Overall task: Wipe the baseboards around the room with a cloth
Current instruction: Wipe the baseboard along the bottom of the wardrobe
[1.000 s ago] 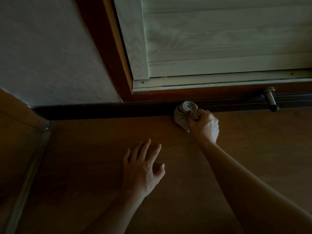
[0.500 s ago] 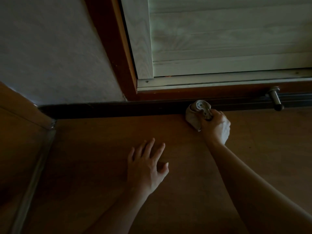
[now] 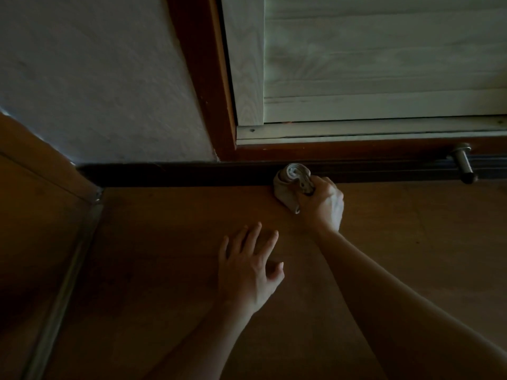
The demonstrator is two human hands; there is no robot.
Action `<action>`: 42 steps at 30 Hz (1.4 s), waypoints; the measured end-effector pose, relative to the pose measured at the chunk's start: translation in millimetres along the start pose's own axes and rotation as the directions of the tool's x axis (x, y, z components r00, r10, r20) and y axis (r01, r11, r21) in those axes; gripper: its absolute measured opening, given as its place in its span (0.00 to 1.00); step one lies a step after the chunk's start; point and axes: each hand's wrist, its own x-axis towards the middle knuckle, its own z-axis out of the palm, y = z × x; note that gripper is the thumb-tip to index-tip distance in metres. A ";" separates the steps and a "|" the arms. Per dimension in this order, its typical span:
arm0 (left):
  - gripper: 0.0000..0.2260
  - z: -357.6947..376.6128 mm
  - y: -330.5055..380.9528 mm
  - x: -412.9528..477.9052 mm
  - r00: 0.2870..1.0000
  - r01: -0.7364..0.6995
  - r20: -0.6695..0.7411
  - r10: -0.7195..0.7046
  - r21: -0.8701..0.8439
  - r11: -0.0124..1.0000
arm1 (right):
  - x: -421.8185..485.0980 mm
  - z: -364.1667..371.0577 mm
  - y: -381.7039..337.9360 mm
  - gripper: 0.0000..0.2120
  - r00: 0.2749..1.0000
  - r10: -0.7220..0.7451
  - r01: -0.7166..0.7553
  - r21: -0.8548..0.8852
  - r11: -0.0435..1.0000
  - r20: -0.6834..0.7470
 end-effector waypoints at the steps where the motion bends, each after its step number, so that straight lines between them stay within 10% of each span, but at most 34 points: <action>1: 0.31 0.3 0.8 0.2 1.000 0.006 -0.002 -0.006 -0.005 1.000 | 0.5 -1.3 1.7 0.09 1.000 0.019 -0.019 0.001 1.000 -0.010; 13: 0.29 -2.9 15.4 4.6 0.998 0.044 -0.034 -0.045 -0.023 0.999 | -2.4 0.2 -14.1 0.37 0.997 -0.055 0.048 0.112 0.993 0.060; 20: 0.29 -19.5 26.8 16.0 0.994 0.087 0.070 -0.085 -0.024 0.996 | 12.9 -33.6 41.6 0.10 0.985 0.167 -0.166 0.030 0.986 -0.042; 42: 0.28 -3.0 55.7 33.4 0.987 -0.161 0.005 0.161 0.006 0.987 | 20.5 -49.6 59.5 0.10 0.989 0.133 -0.134 0.002 0.991 -0.059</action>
